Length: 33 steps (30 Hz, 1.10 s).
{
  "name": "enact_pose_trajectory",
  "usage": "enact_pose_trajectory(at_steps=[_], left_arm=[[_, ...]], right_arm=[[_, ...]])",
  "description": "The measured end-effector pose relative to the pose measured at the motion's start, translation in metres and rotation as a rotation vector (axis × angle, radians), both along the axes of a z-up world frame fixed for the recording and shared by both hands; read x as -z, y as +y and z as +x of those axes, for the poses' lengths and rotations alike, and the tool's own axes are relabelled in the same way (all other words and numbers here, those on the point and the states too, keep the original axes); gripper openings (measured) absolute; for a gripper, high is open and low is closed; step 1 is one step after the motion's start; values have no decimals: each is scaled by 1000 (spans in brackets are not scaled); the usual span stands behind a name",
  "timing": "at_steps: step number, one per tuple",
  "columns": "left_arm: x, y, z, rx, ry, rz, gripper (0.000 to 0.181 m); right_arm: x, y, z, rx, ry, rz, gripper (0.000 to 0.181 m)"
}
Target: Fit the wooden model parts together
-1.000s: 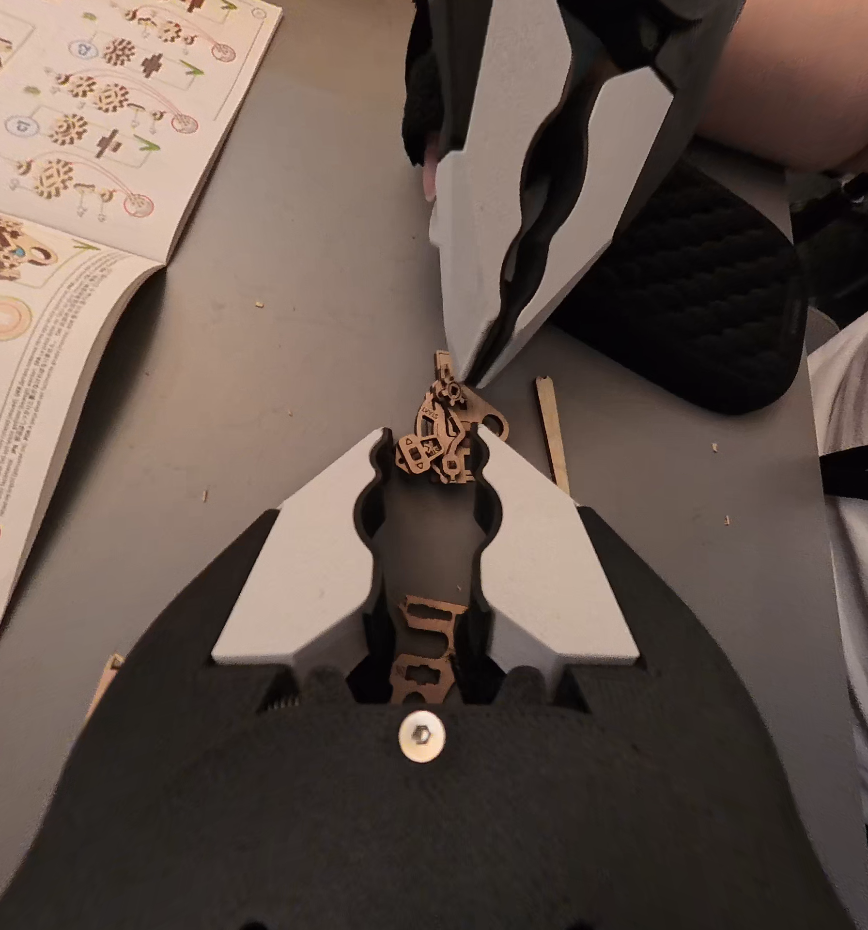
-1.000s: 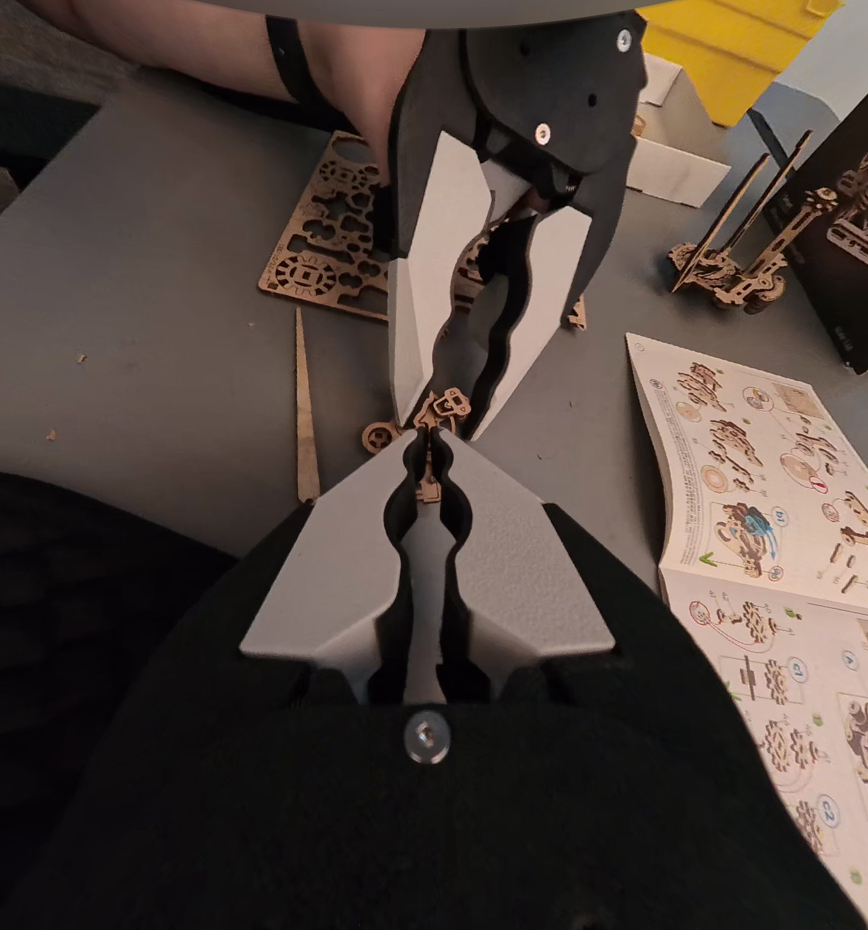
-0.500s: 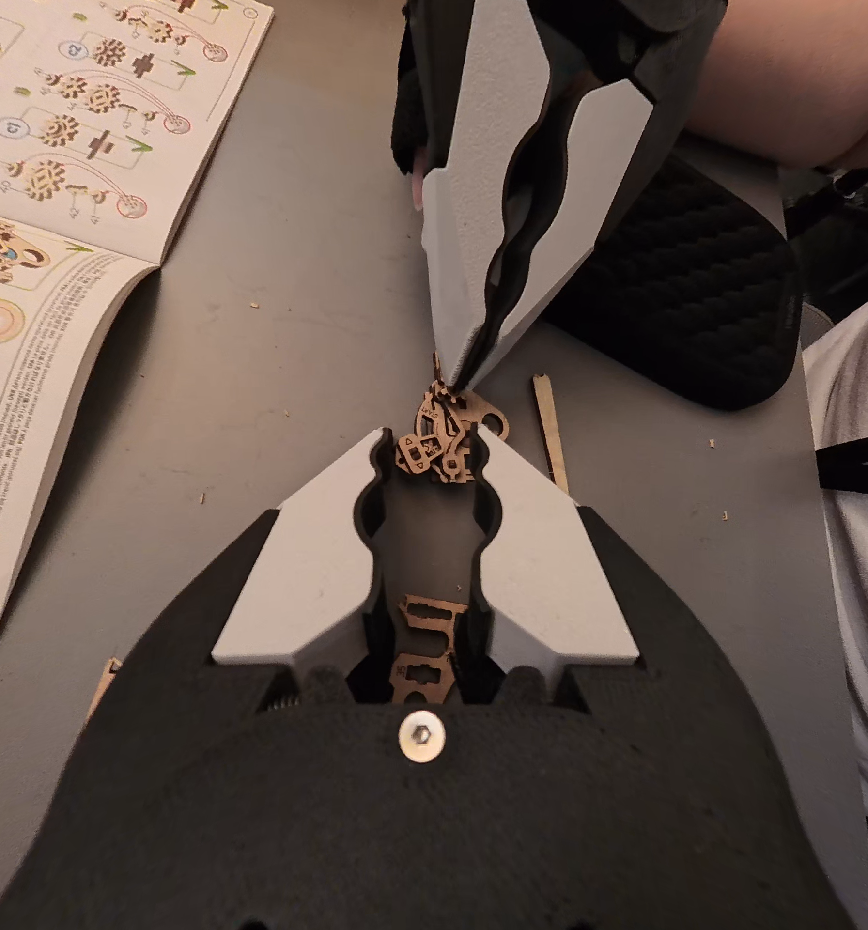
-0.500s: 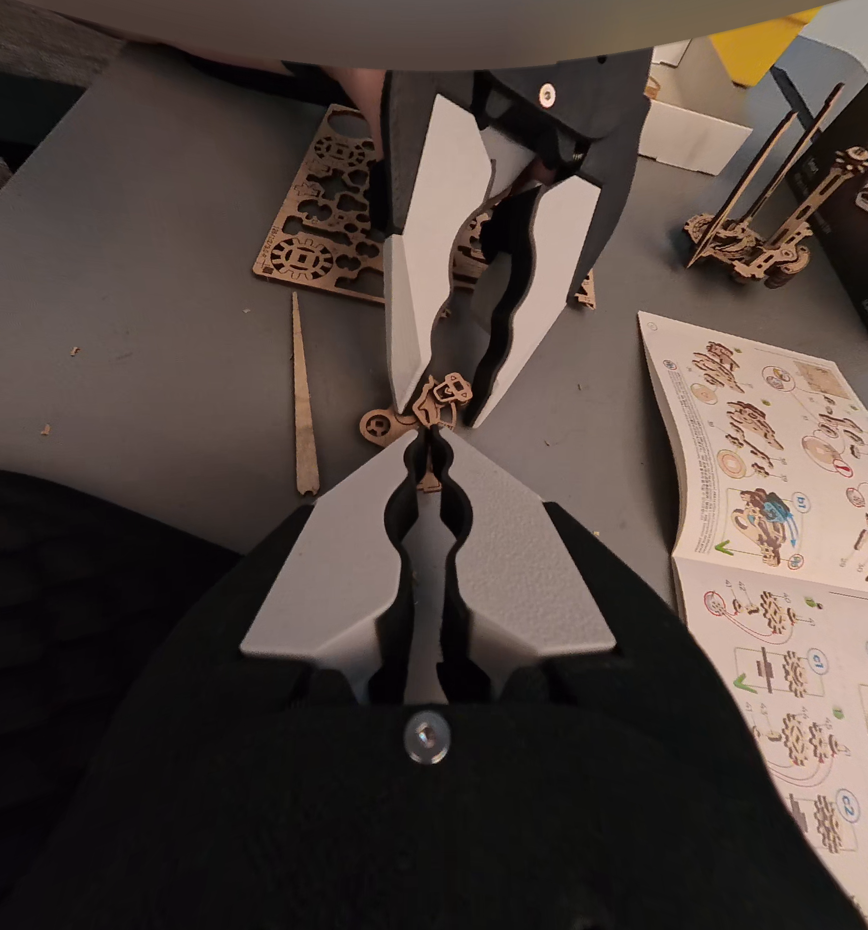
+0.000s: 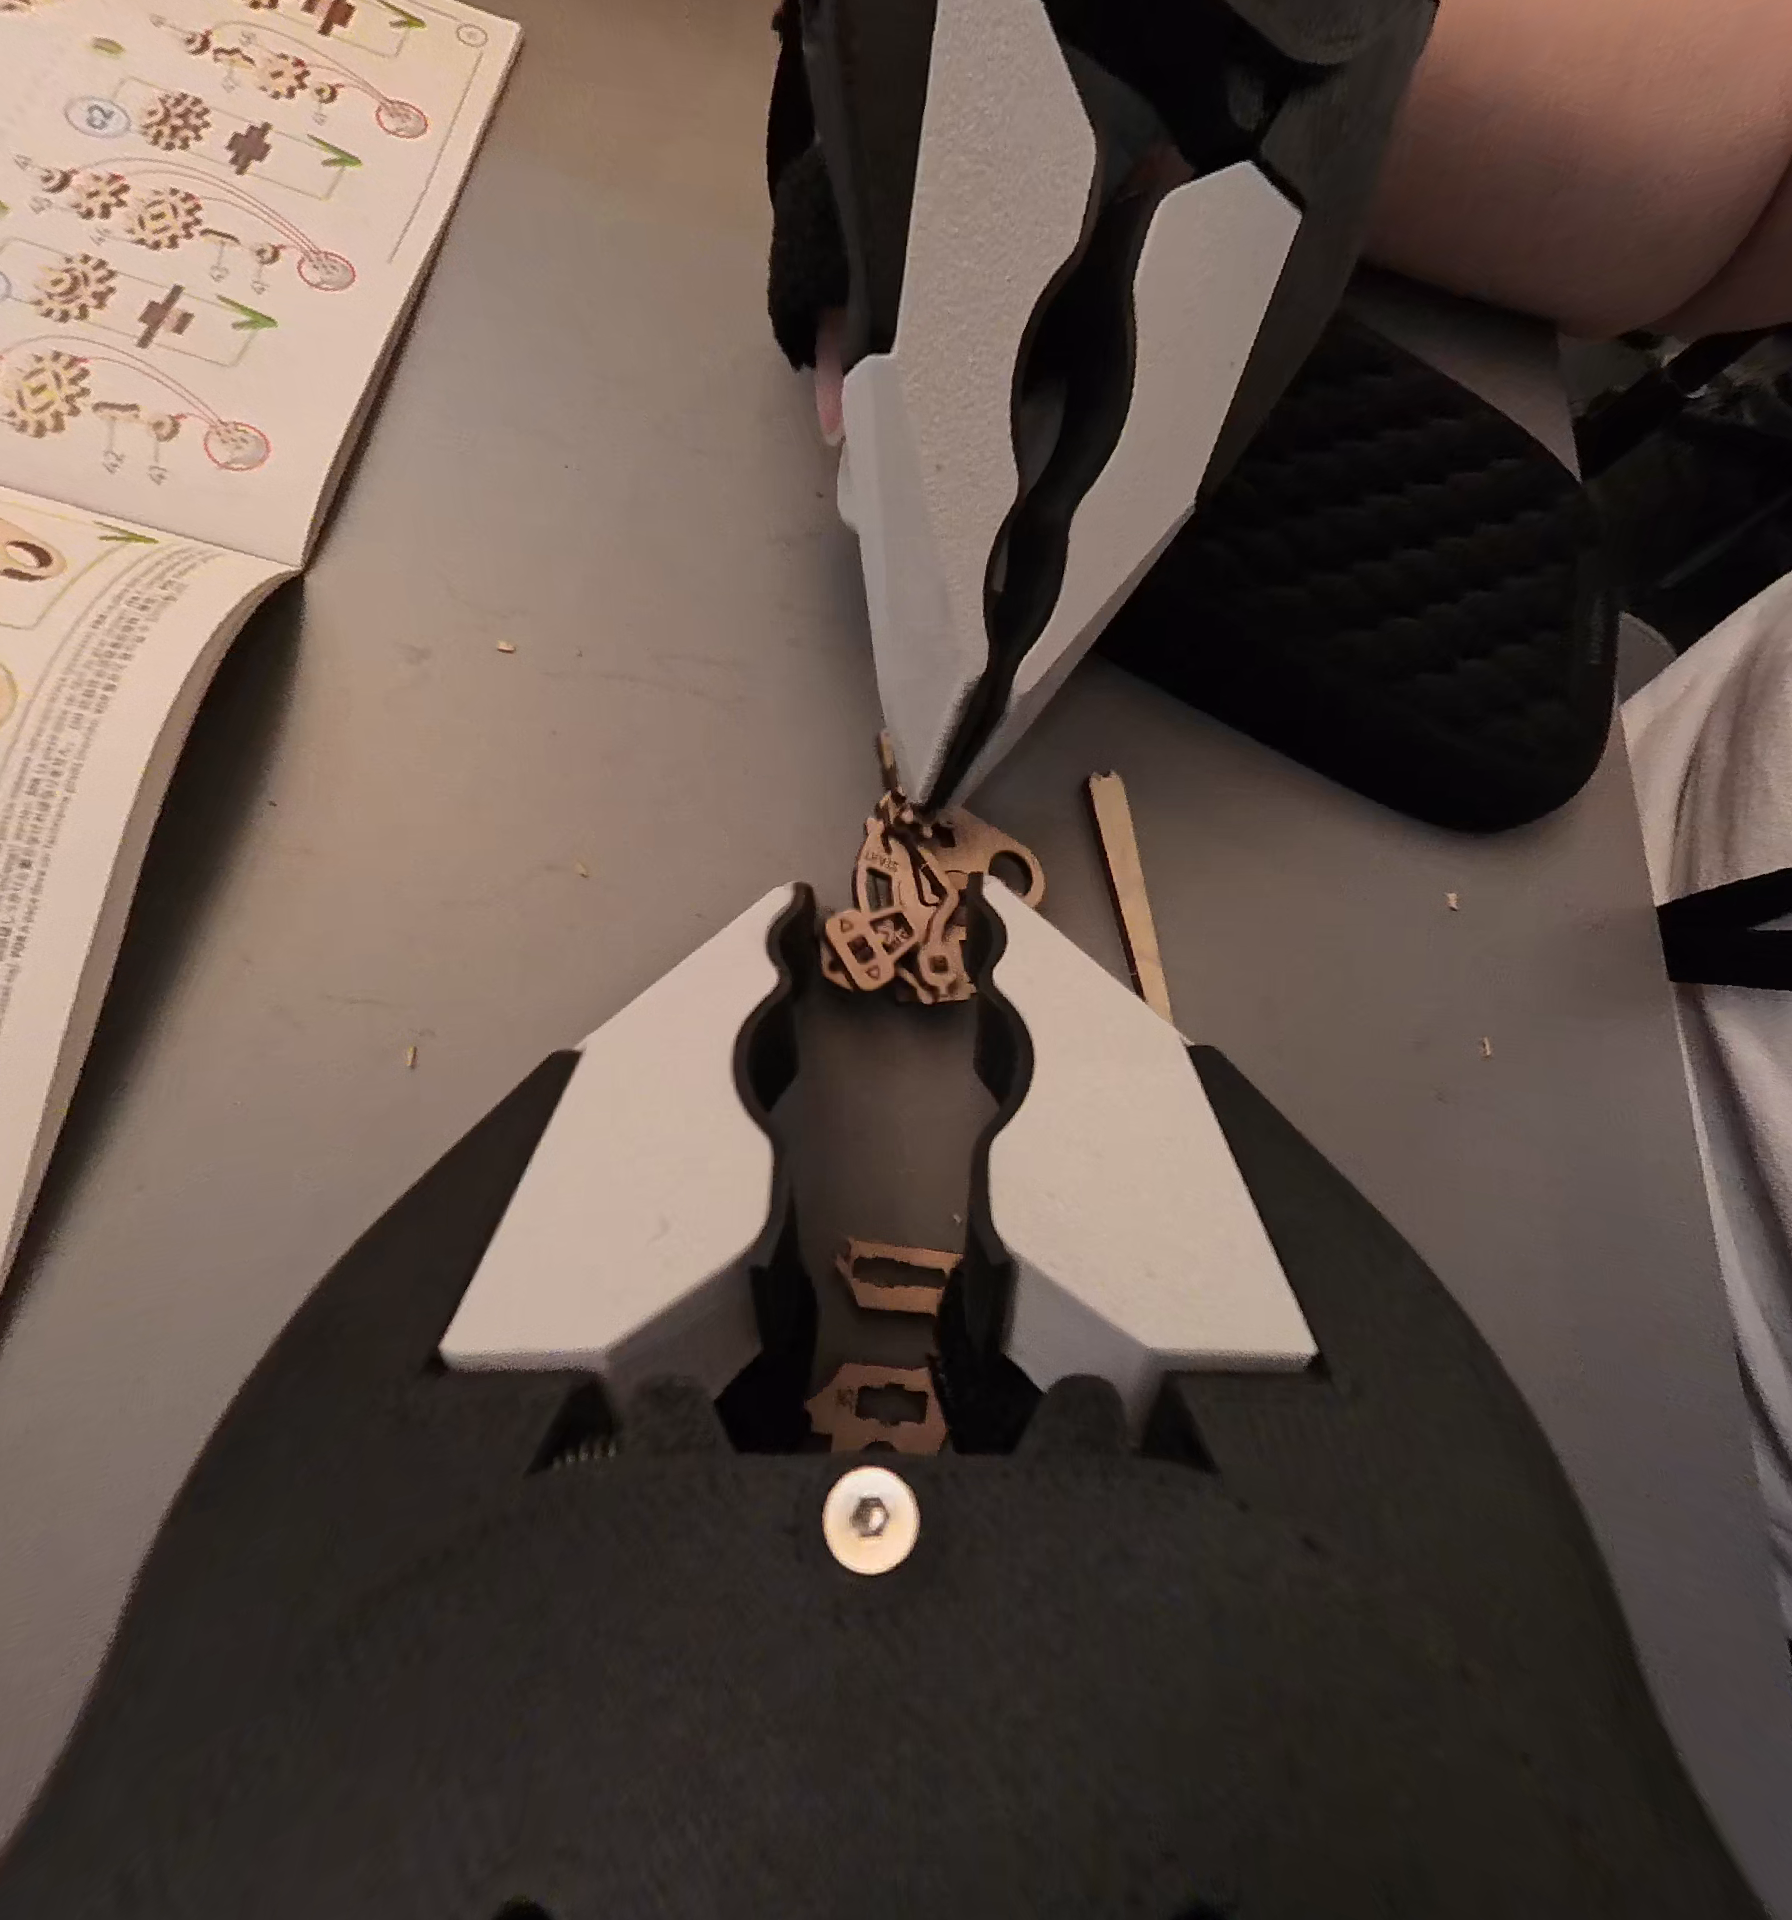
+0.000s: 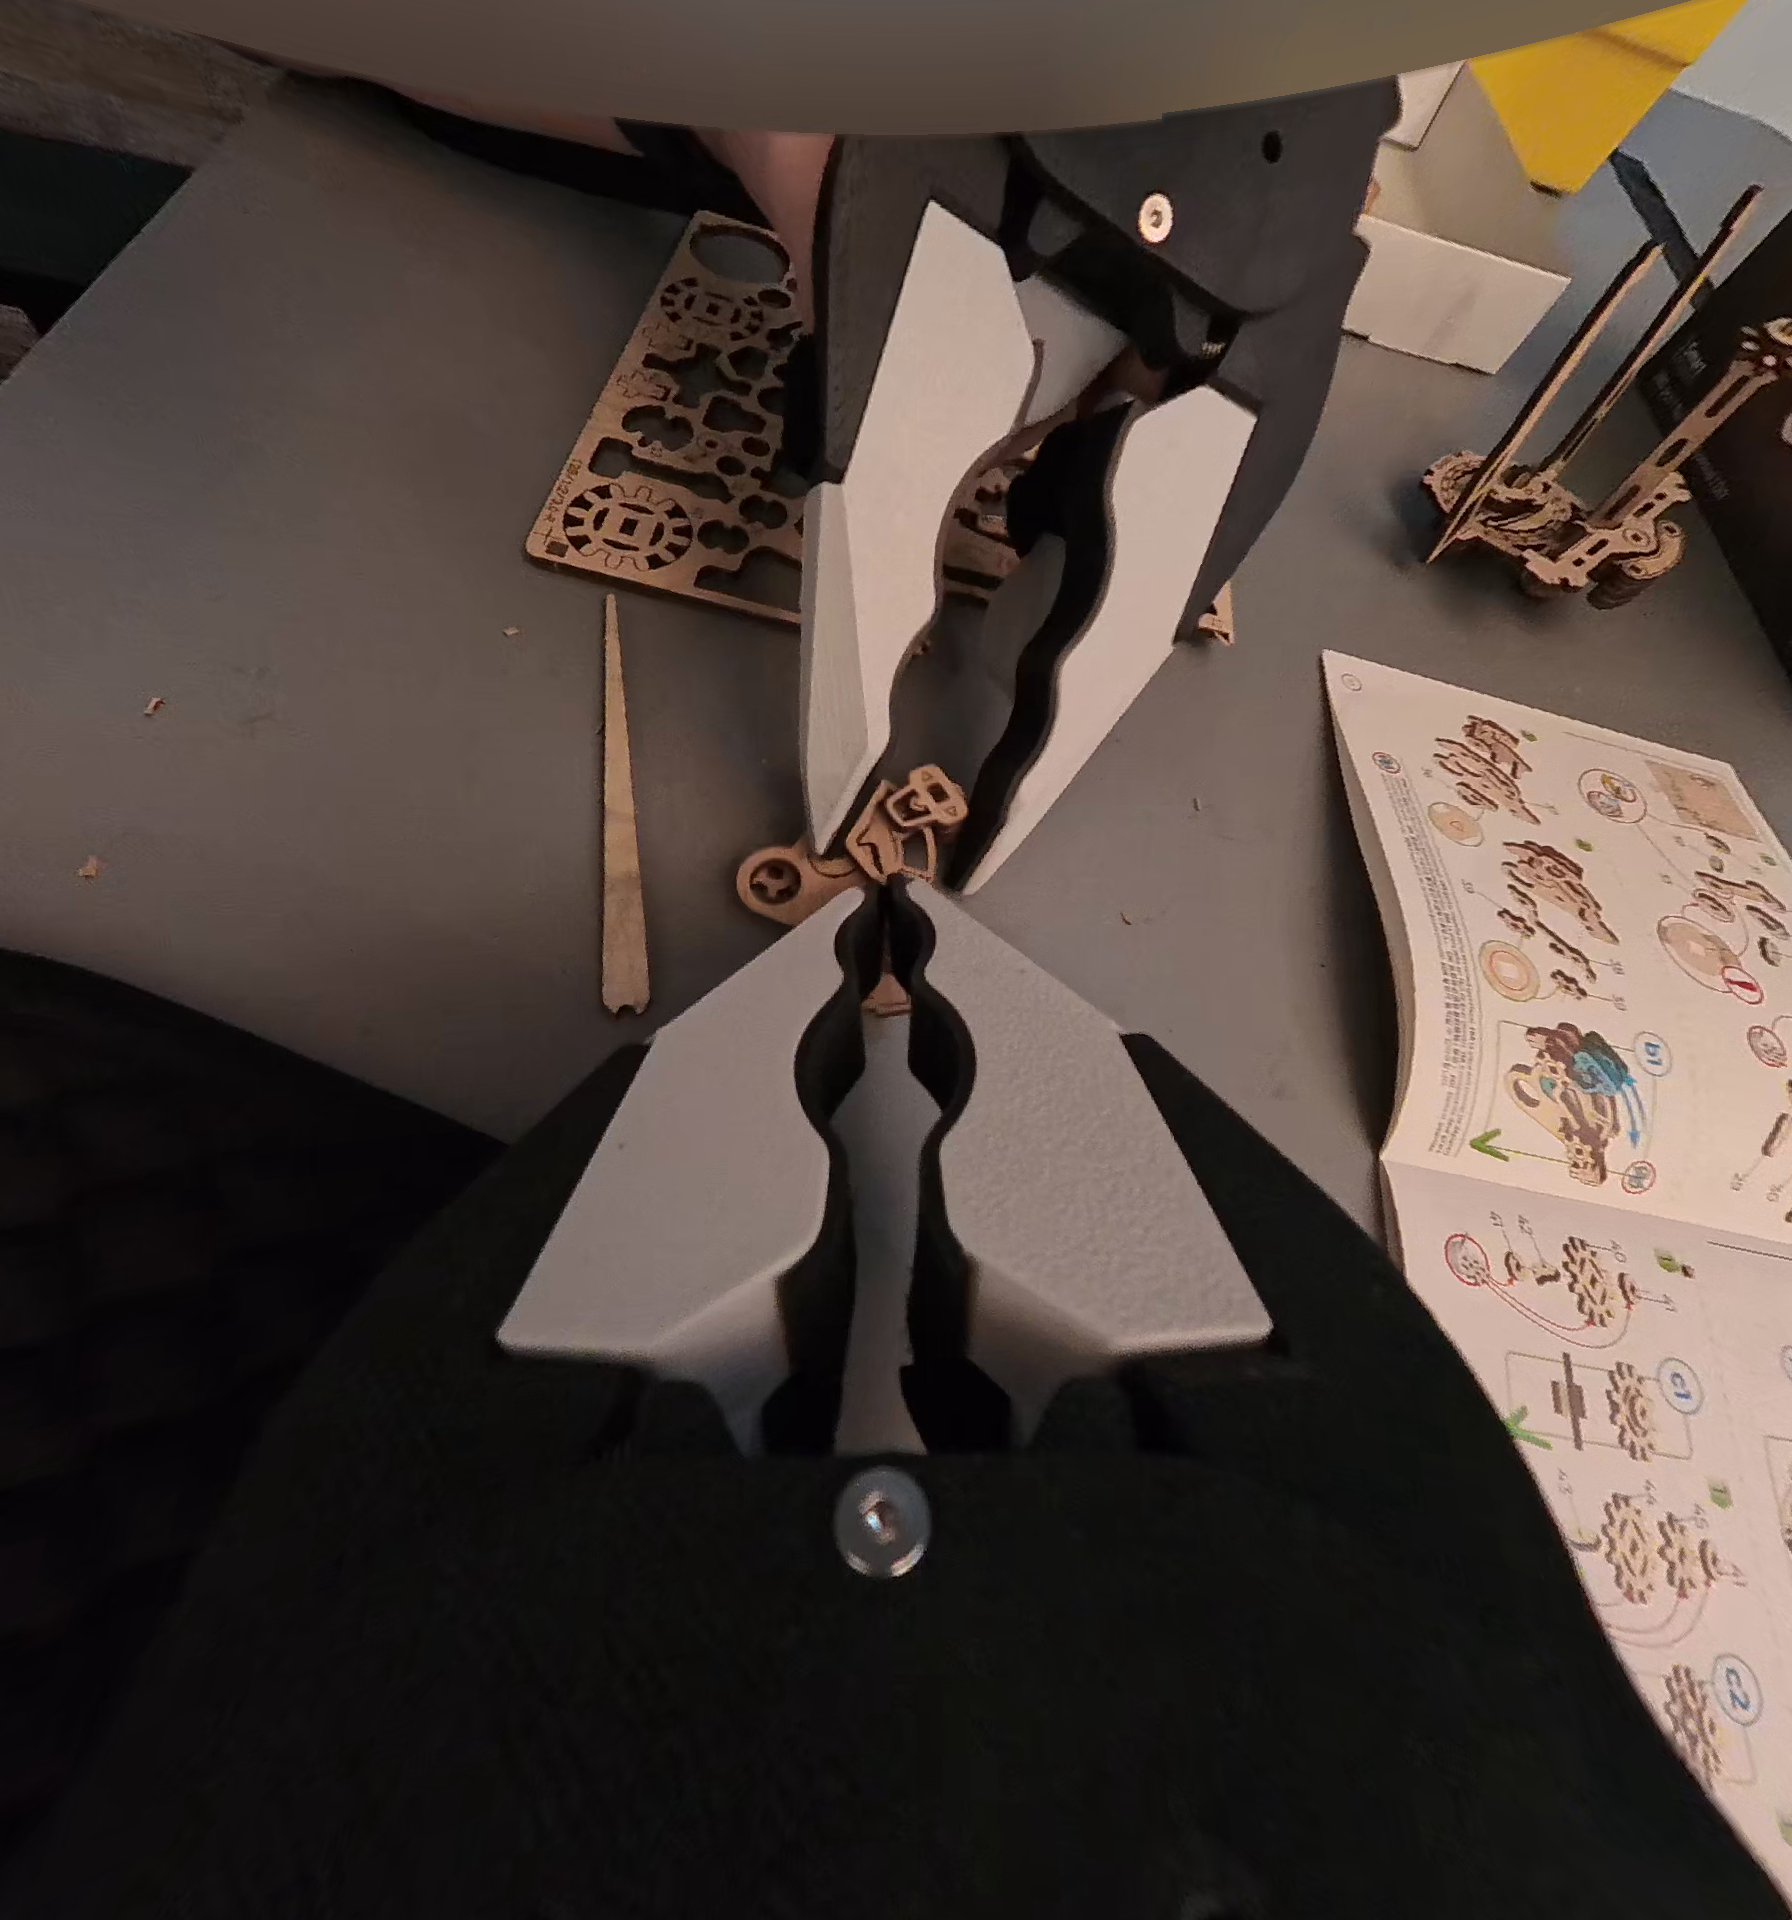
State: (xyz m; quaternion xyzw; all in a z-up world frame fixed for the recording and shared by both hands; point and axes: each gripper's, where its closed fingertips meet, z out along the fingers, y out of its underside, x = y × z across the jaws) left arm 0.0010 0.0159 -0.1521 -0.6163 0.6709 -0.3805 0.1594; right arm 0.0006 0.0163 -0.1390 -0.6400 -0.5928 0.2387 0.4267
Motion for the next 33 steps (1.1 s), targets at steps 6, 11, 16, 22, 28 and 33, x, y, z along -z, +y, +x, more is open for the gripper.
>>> enact_pose_trajectory(at_steps=[6, 11, 16, 22, 28, 33], left_arm=[[-1, -7, 3, 35, -7, -12, 21], [0, -7, 3, 40, -7, -40, 21], [0, -8, 3, 57, -9, -40, 20], [0, -8, 3, 69, -10, -42, 20], [0, -8, 3, 88, -4, -67, 20], [0, -8, 3, 105, 0, -77, 20]], right_arm=[[0, 0, 0, 4, 11, -48, 0], [0, 0, 0, 1, 11, -52, 0], [1, -1, 1, 2, -3, -2, 0], [1, -2, 0, 9, -11, 16, 0], [1, -1, 0, 13, -42, -29, 0], [1, -1, 0, -23, -141, -49, 0]])
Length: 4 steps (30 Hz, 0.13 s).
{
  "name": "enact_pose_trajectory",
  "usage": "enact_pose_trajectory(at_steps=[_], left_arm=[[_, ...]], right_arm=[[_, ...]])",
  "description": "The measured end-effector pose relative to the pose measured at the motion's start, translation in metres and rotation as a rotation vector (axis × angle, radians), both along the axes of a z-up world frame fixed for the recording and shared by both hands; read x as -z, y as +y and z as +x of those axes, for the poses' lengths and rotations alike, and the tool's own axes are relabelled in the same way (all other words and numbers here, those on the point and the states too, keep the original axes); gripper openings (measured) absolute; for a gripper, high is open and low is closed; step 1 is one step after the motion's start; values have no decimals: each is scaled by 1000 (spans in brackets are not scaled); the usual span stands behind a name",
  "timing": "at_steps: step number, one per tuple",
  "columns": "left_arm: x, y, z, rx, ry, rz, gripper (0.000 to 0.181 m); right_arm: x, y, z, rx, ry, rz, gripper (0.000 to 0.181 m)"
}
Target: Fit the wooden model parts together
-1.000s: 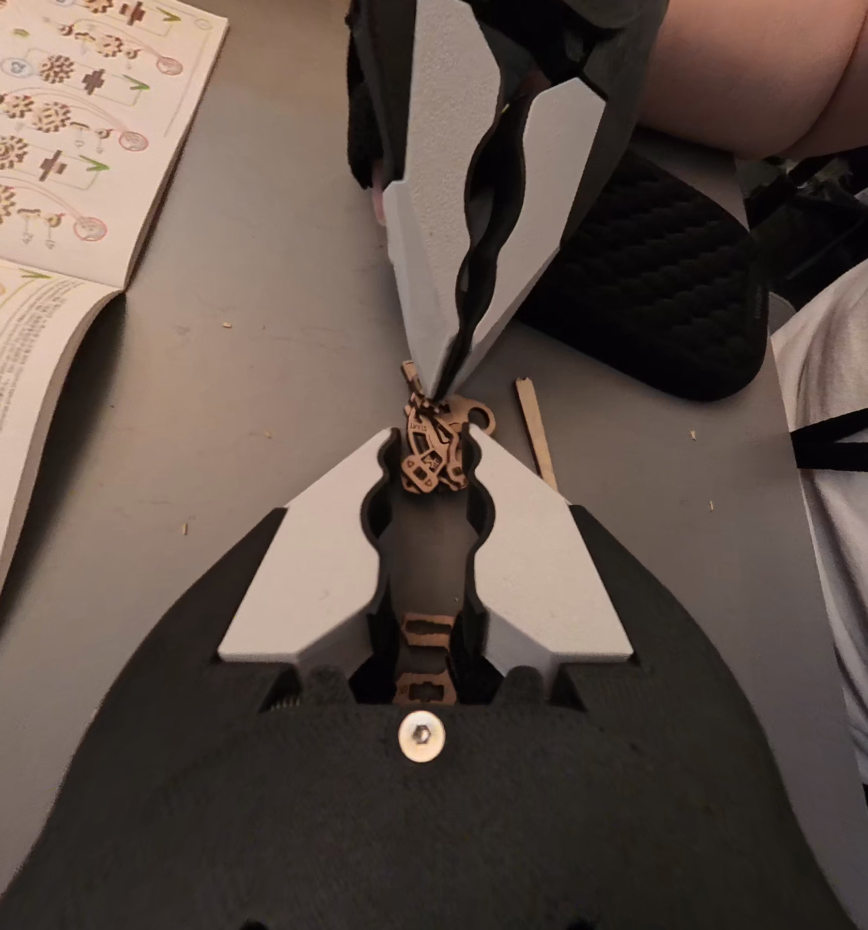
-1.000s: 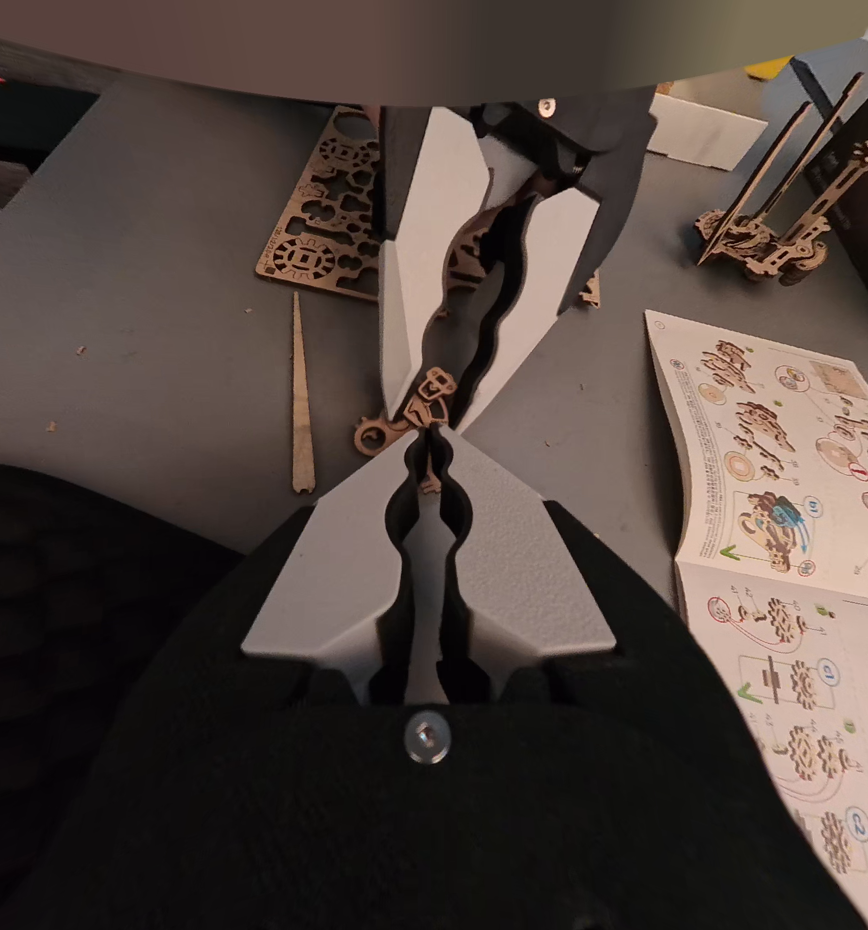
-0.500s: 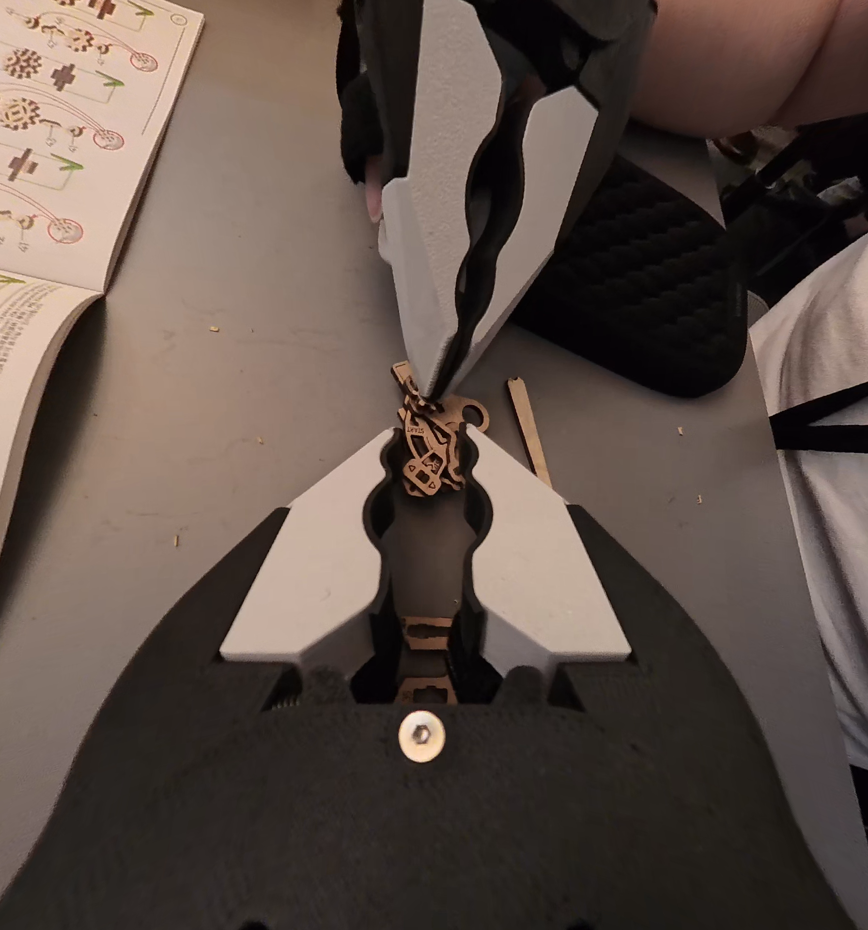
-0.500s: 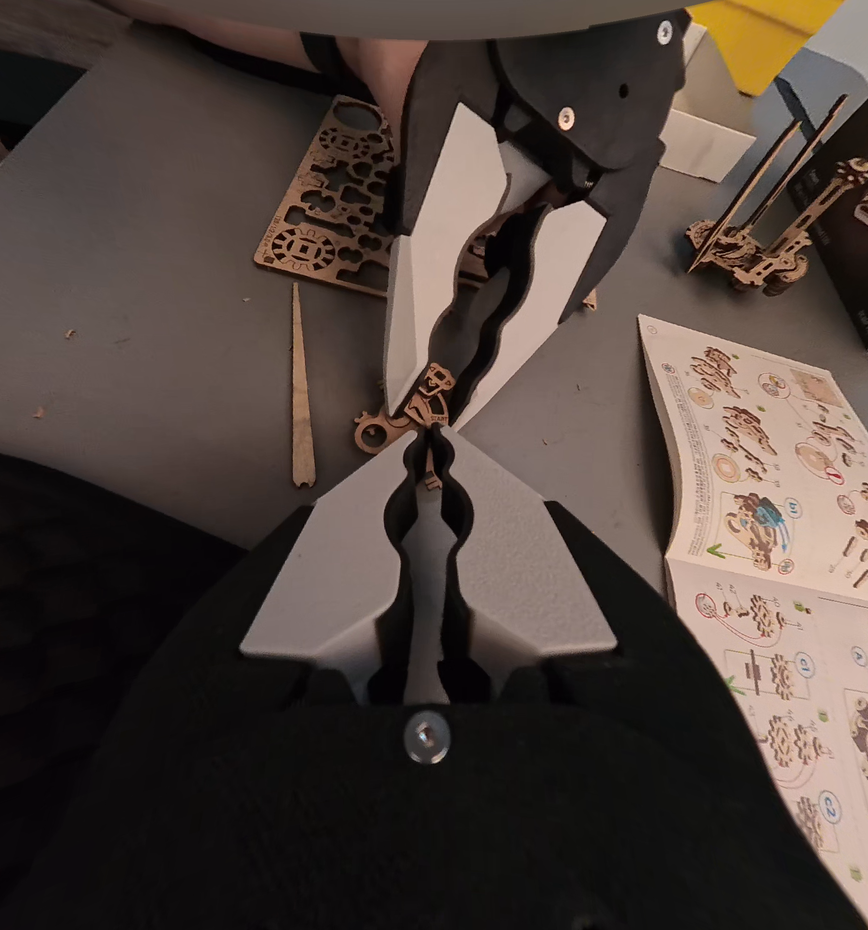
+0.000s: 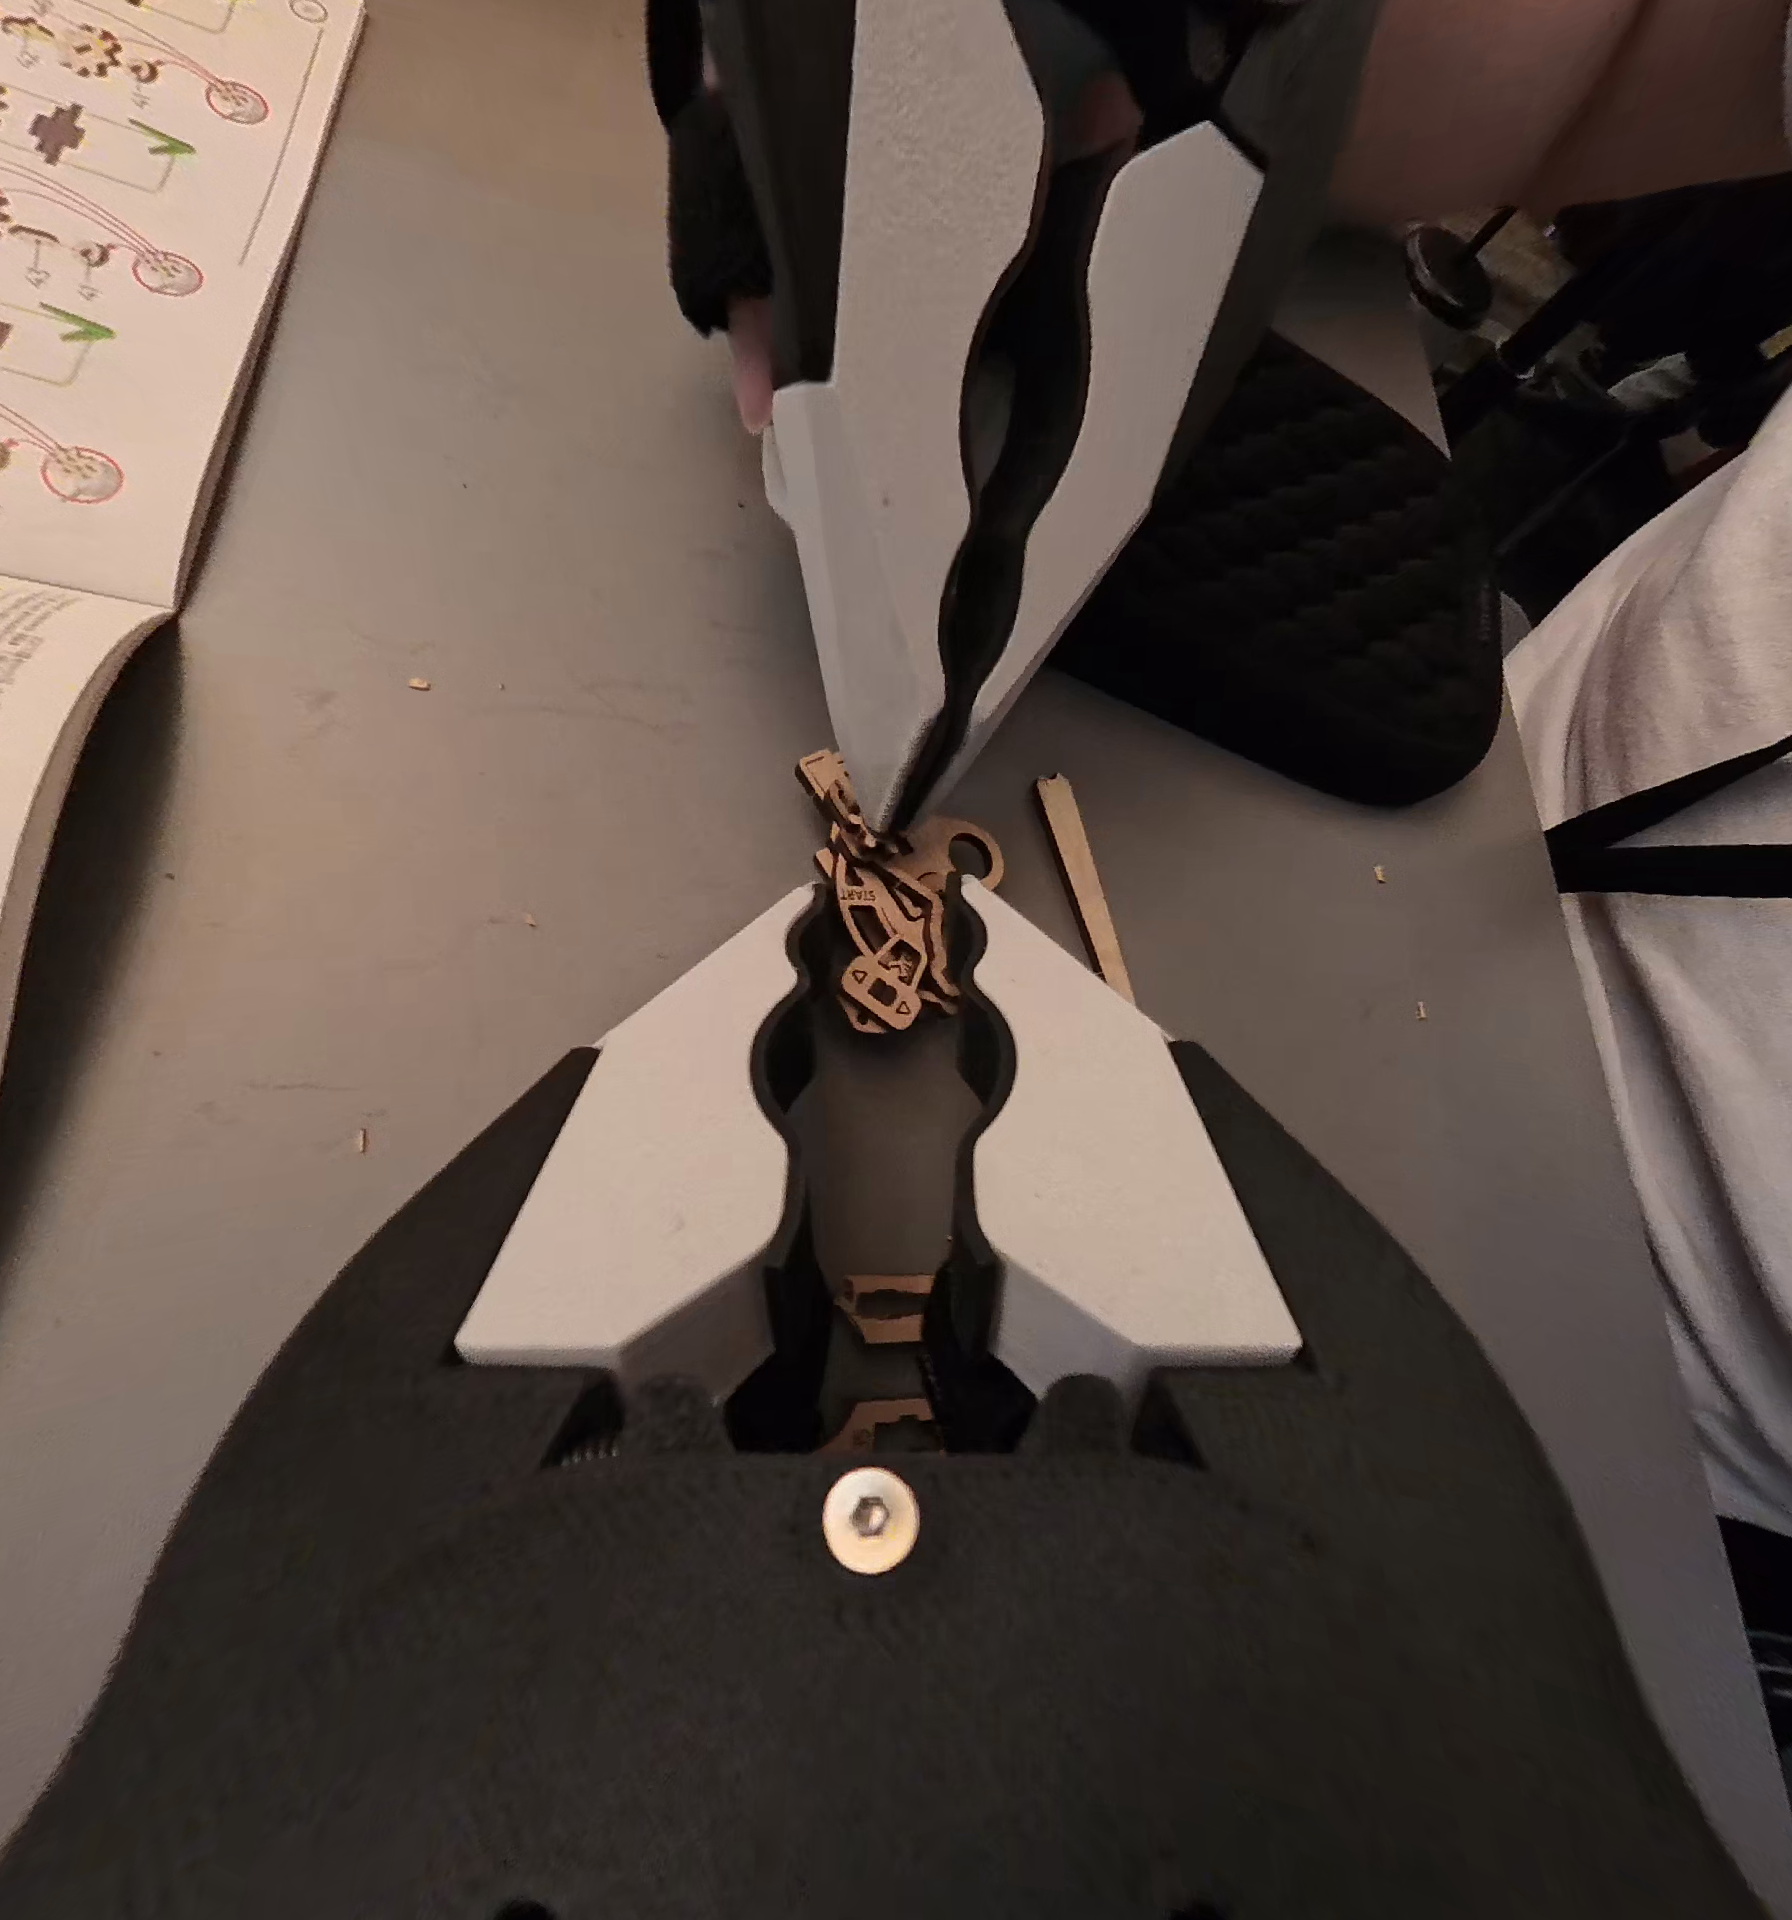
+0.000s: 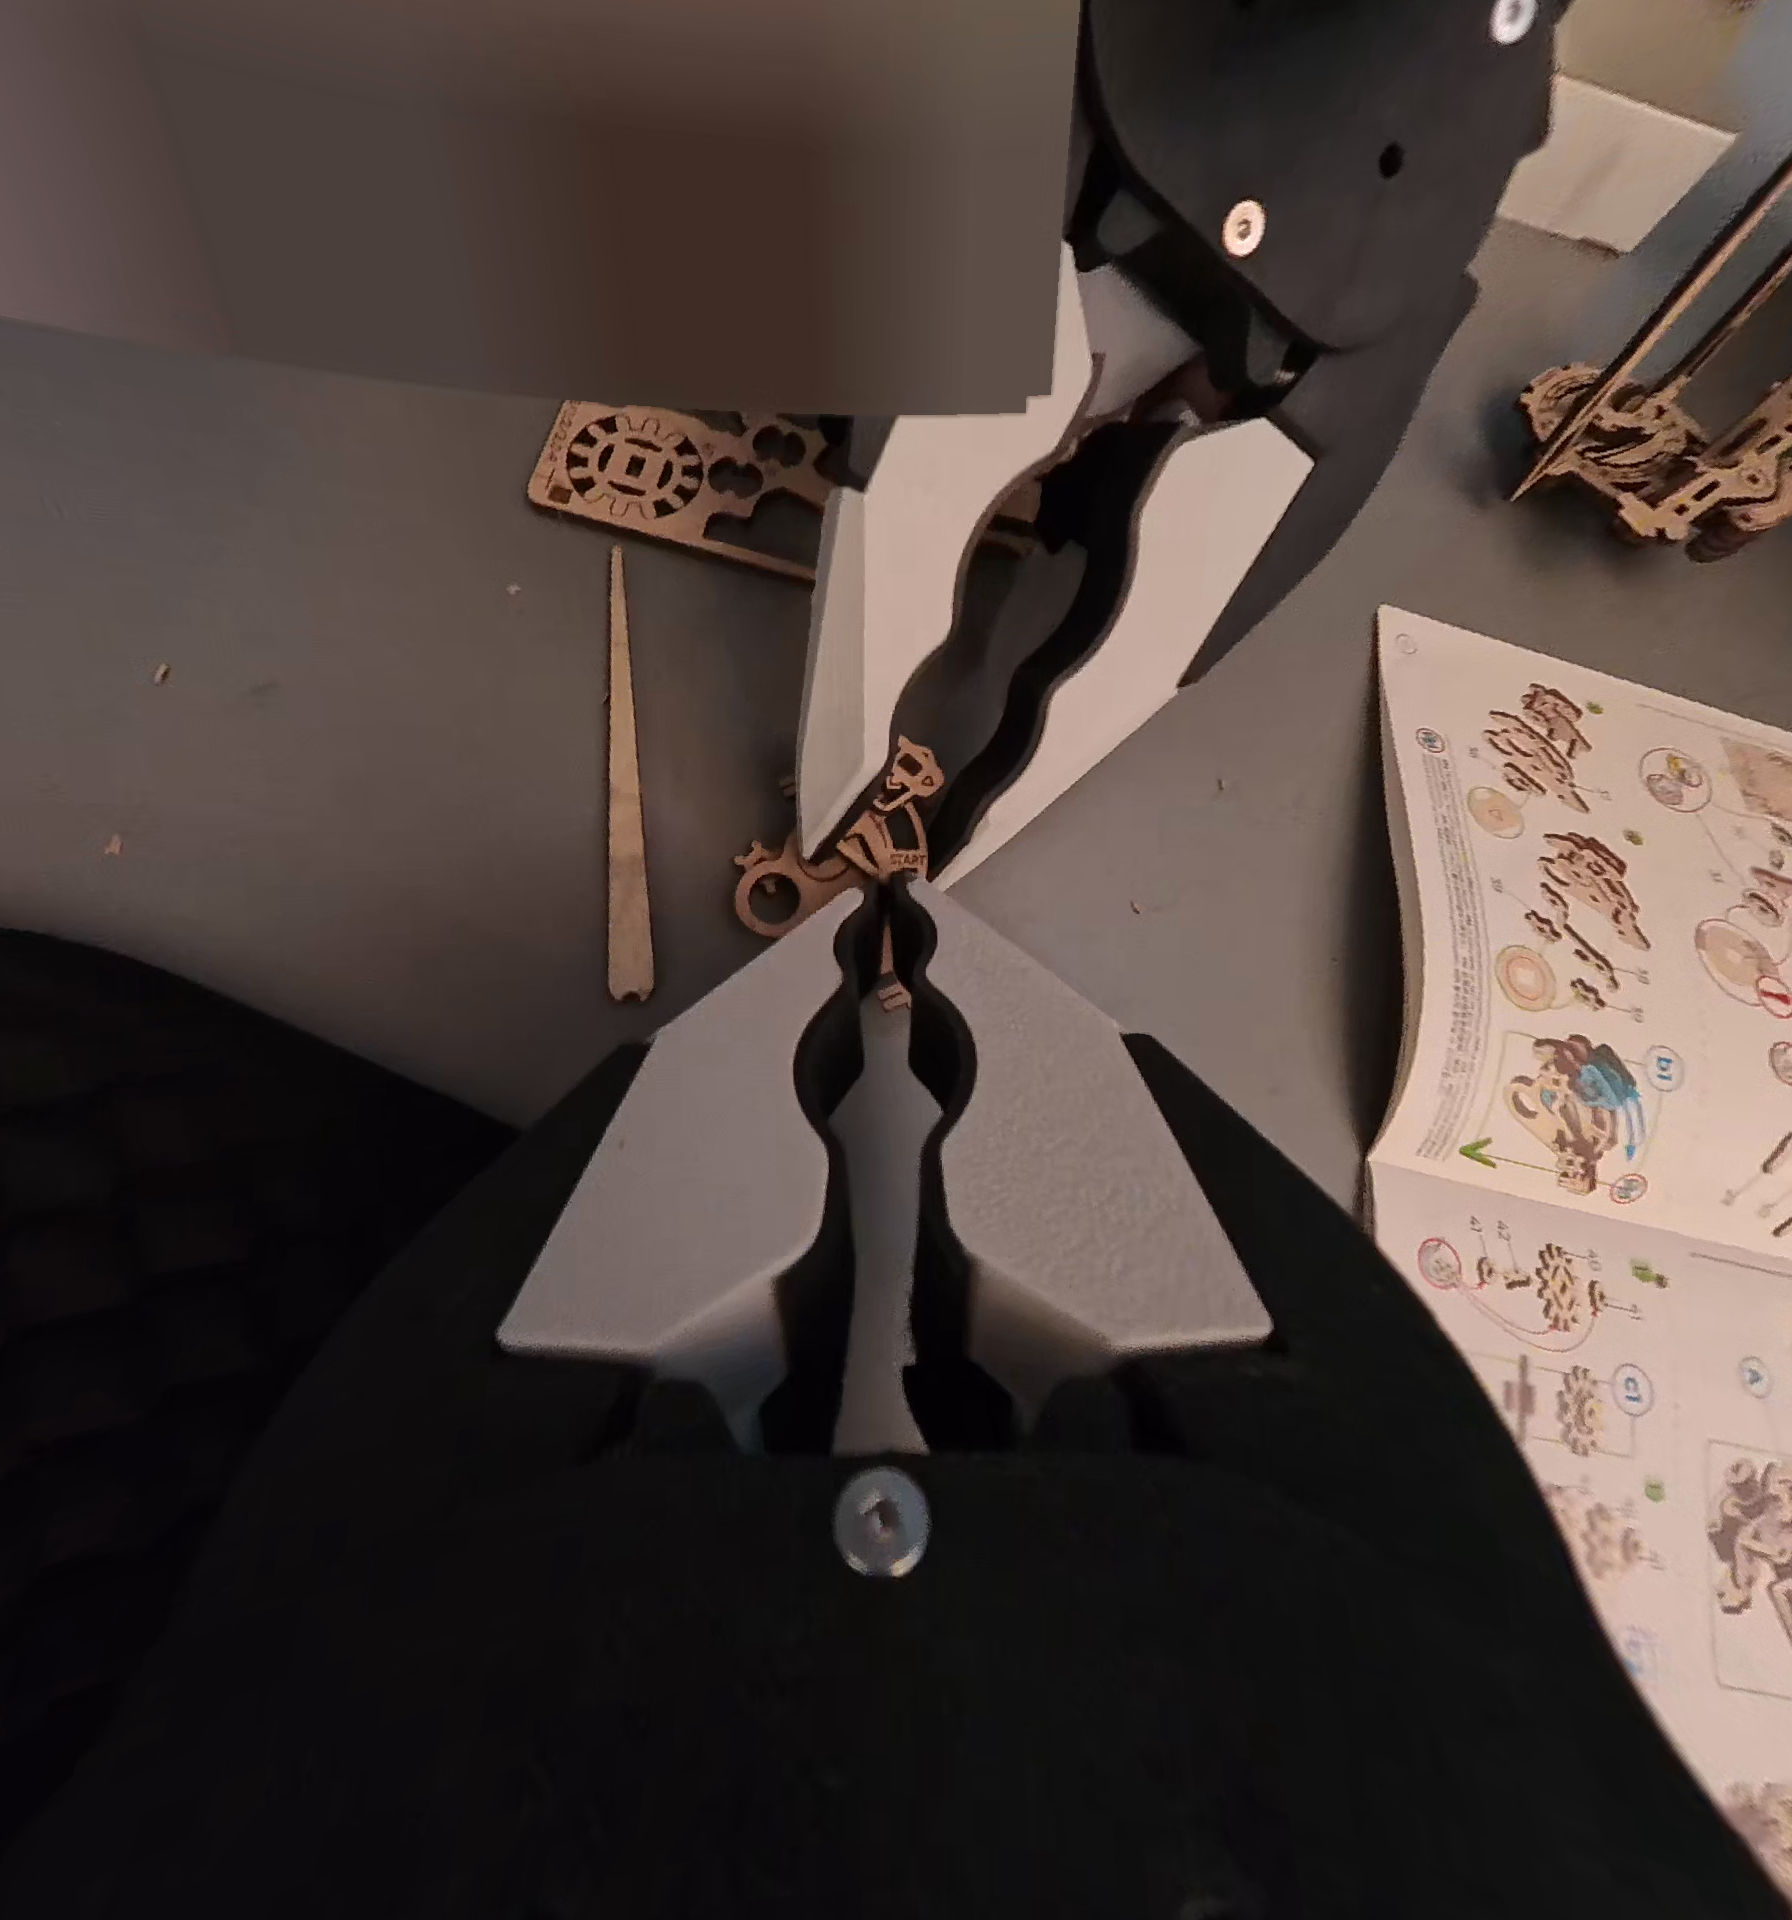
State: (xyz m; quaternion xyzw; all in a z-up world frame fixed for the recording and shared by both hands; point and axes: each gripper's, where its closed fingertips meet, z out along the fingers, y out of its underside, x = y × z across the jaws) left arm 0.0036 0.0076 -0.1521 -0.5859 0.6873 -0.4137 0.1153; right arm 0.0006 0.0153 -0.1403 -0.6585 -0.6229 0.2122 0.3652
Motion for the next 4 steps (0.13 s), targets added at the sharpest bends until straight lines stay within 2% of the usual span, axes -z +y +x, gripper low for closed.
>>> enact_pose_trajectory(at_steps=[4], left_arm=[[0, 0, 0, 6, -1, 1, 20]], right_arm=[[0, 0, 0, -38, -72, 9, 0]])
